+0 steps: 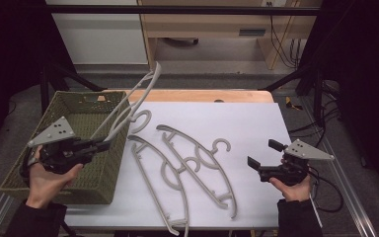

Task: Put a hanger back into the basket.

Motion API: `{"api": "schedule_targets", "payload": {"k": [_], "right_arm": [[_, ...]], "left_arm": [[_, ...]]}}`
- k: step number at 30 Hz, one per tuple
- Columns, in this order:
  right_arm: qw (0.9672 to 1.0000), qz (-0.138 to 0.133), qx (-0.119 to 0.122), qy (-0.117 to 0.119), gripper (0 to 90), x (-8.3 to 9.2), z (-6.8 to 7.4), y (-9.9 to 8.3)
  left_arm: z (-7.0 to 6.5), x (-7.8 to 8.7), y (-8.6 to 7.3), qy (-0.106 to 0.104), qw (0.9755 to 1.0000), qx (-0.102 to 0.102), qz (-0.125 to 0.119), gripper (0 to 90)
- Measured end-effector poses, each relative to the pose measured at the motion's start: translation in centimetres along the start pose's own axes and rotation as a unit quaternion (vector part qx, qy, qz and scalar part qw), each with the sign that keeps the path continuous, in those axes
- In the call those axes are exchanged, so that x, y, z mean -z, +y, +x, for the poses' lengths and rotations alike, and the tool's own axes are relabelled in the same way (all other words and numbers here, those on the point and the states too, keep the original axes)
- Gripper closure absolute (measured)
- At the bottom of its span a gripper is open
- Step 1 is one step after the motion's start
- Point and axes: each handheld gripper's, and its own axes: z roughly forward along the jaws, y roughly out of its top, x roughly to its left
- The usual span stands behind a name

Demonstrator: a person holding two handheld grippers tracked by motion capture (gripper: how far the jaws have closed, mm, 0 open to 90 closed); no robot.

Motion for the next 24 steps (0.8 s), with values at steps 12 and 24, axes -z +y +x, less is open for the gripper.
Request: {"api": "schedule_targets", "payload": {"k": [12, 24], "right_arm": [[1.0, 0.001, 0.001, -0.001, 3.0, -0.1, 0.0, 0.0], [1.0, 0.002, 0.002, -0.001, 3.0, -0.2, 0.0, 0.0]], "left_arm": [[4.7, 0.6, -1.7, 0.037, 0.9989, 0.018, 0.024, 81.2], [8.2, 1.7, -4.5, 0.049, 0.9967, 0.035, 0.054, 81.1]]}}
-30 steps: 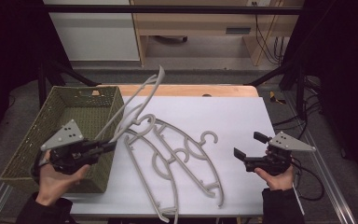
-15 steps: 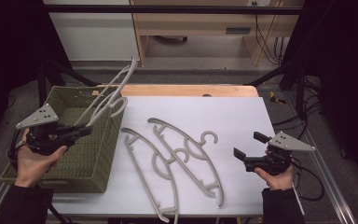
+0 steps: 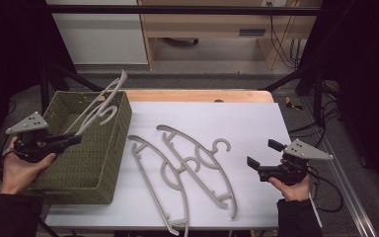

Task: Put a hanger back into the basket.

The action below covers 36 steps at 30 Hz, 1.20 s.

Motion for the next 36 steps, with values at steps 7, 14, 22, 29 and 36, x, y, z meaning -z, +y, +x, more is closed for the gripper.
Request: {"api": "schedule_targets", "payload": {"k": [7, 14, 22, 29, 36], "right_arm": [[1.0, 0.002, 0.001, 0.001, 3.0, -0.1, 0.0, 0.0], [1.0, 0.002, 0.002, 0.001, 3.0, -0.1, 0.0, 0.0], [1.0, 0.005, 0.002, 0.003, 3.0, -0.2, 0.1, -0.1], [1.0, 0.003, 0.0, 0.002, 3.0, -0.1, 0.1, -0.1], [1.0, 0.002, 0.001, 0.002, 3.0, -0.1, 0.1, 0.0]], "left_arm": [[1.1, 0.2, -1.6, 0.006, 0.9998, 0.006, 0.019, 81.1], [2.3, 0.3, -3.2, 0.006, 0.9993, 0.008, 0.035, 81.1], [2.9, 0.2, -4.2, -0.008, 0.9991, 0.005, 0.042, 81.0], [1.9, -0.1, -4.3, -0.019, 0.9986, -0.01, 0.048, 80.7], [2.8, -0.1, -5.3, -0.016, 0.9988, 0.009, 0.046, 80.6]]}}
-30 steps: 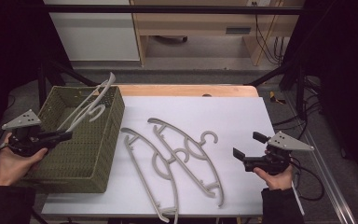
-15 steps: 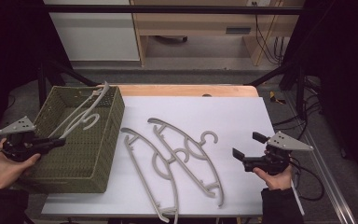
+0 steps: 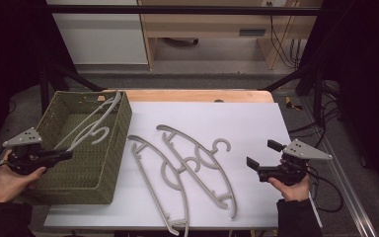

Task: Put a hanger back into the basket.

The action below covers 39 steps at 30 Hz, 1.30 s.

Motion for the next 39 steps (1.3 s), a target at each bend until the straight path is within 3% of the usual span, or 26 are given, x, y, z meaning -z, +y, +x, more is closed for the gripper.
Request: {"api": "schedule_targets", "payload": {"k": [4, 6, 9, 10, 11, 14, 16, 18, 20, 22, 25, 31, 33, 34, 35, 36, 37, 39], "right_arm": [[1.0, 0.002, 0.0, 0.0, 3.1, 0.0, 0.0, 0.0], [1.0, 0.002, 0.002, 0.002, 3.0, -0.1, 0.0, 0.0], [1.0, 0.003, 0.002, 0.002, 3.0, -0.1, 0.0, 0.0], [1.0, 0.003, 0.002, 0.001, 3.1, -0.1, 0.0, 0.0], [1.0, 0.003, 0.002, 0.001, 3.1, -0.1, 0.0, 0.0], [1.0, 0.002, 0.001, 0.002, 3.1, 0.0, 0.0, 0.0], [1.0, 0.002, 0.001, 0.001, 3.1, -0.1, 0.1, 0.0], [1.0, 0.002, 0.001, 0.001, 3.1, -0.1, 0.1, 0.0], [1.0, 0.003, 0.002, 0.002, 3.0, -0.1, 0.1, 0.0], [1.0, 0.002, 0.002, 0.002, 3.1, -0.1, 0.0, 0.0], [1.0, 0.003, 0.001, 0.001, 3.1, -0.1, 0.1, 0.0], [1.0, 0.002, 0.001, 0.002, 3.0, -0.1, 0.1, 0.0], [1.0, 0.003, 0.001, 0.002, 3.0, -0.1, 0.1, 0.0], [1.0, 0.004, 0.001, 0.003, 3.0, -0.1, 0.1, 0.0], [1.0, 0.004, 0.001, 0.003, 3.0, -0.1, 0.1, 0.0], [1.0, 0.004, -0.001, 0.001, 3.0, -0.2, 0.1, 0.0], [1.0, 0.004, -0.001, 0.001, 3.0, -0.2, 0.1, 0.0], [1.0, 0.004, 0.0, 0.002, 3.0, -0.2, 0.2, 0.0]], "left_arm": [[0.2, -0.4, -0.4, 0.002, 0.9999, 0.007, 0.012, 80.1], [0.1, -1.3, -0.5, 0.014, 0.9992, 0.005, 0.038, 79.9], [-0.1, -2.6, -0.8, 0.022, 0.9984, 0.016, 0.05, 79.7], [-0.1, -2.7, -0.7, 0.026, 0.9973, 0.011, 0.067, 79.8], [-0.1, -2.7, -0.7, 0.026, 0.9973, 0.011, 0.067, 79.8], [-0.5, -3.3, -0.7, 0.034, 0.9947, 0.004, 0.097, 79.7], [-0.7, -3.3, -0.5, 0.038, 0.9944, 0.013, 0.098, 79.0], [-0.7, -3.5, -0.3, 0.046, 0.9924, 0.018, 0.112, 77.2], [-0.8, -3.4, -0.2, 0.051, 0.9919, 0.013, 0.116, 70.7], [-1.0, -3.1, 0.3, 0.058, 0.9933, 0.01, 0.1, 64.0], [-1.3, -3.3, 0.6, 0.068, 0.9934, 0.006, 0.092, 60.0], [-1.5, -4.6, 1.5, 0.083, 0.9904, -0.006, 0.11, 47.8], [-1.4, -5.3, 1.4, 0.087, 0.9892, -0.011, 0.118, 43.9], [-1.4, -5.9, 1.4, 0.091, 0.9866, -0.023, 0.133, 41.5], [-1.4, -5.9, 1.4, 0.091, 0.9866, -0.023, 0.133, 39.8], [-1.4, -6.4, 1.5, 0.098, 0.9833, -0.038, 0.148, 38.4], [-1.4, -6.4, 1.5, 0.098, 0.9833, -0.038, 0.148, 37.1], [-1.3, -7.1, 1.4, 0.105, 0.9794, -0.048, 0.166, 36.4]]}}
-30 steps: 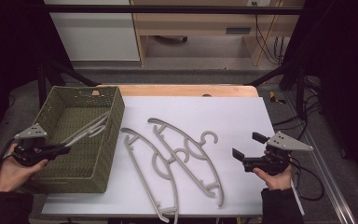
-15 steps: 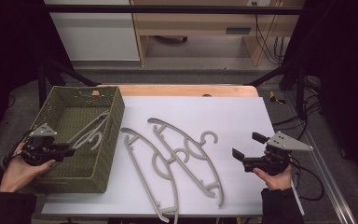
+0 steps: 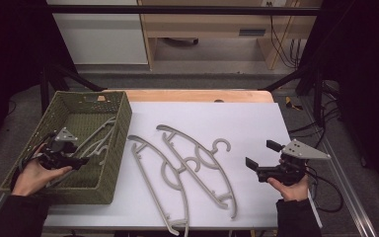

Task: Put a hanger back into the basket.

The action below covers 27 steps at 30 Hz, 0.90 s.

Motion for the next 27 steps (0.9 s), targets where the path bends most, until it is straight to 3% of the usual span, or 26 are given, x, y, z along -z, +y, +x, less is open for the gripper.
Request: {"api": "schedule_targets", "payload": {"k": [4, 8, 12, 18, 22, 23, 24, 26, 27], "right_arm": [[1.0, 0.0, 0.0, 0.0, 3.1, 0.0, 0.0, 0.0], [1.0, 0.001, 0.001, 0.001, 3.1, 0.1, 0.0, 0.0], [1.0, 0.001, 0.001, 0.001, 3.1, 0.0, 0.0, 0.0], [1.0, 0.0, 0.002, 0.001, 3.1, 0.1, -0.1, 0.0], [1.0, 0.0, 0.003, 0.001, 3.1, 0.1, -0.1, 0.0], [1.0, -0.001, 0.003, 0.0, 3.1, 0.1, -0.1, 0.0], [1.0, -0.001, 0.002, -0.001, 3.1, 0.2, -0.1, 0.0], [1.0, -0.001, 0.002, 0.0, 3.1, 0.1, -0.1, 0.0], [1.0, -0.001, 0.002, 0.0, 3.1, 0.1, -0.1, 0.0]], "left_arm": [[0.0, -1.5, 0.0, -0.004, 0.9994, -0.002, 0.036, 36.5], [-0.3, -2.4, 0.0, -0.002, 0.9986, -0.009, 0.051, 48.8], [-0.3, -2.9, 0.0, 0.019, 0.997, -0.001, 0.075, 59.9], [-0.4, -2.6, 0.0, 0.018, 0.9972, -0.008, 0.072, 67.1], [0.0, -2.2, 0.1, 0.013, 0.9975, 0.0, 0.07, 69.6], [0.2, -1.7, 0.1, 0.017, 0.998, 0.002, 0.061, 69.6], [0.5, -1.1, 0.1, 0.022, 0.9985, 0.007, 0.05, 79.9], [1.7, 0.2, -0.3, -0.002, 0.9991, 0.037, 0.019, 80.1], [2.0, 0.3, -0.4, -0.007, 0.999, 0.042, 0.013, 80.1]]}}
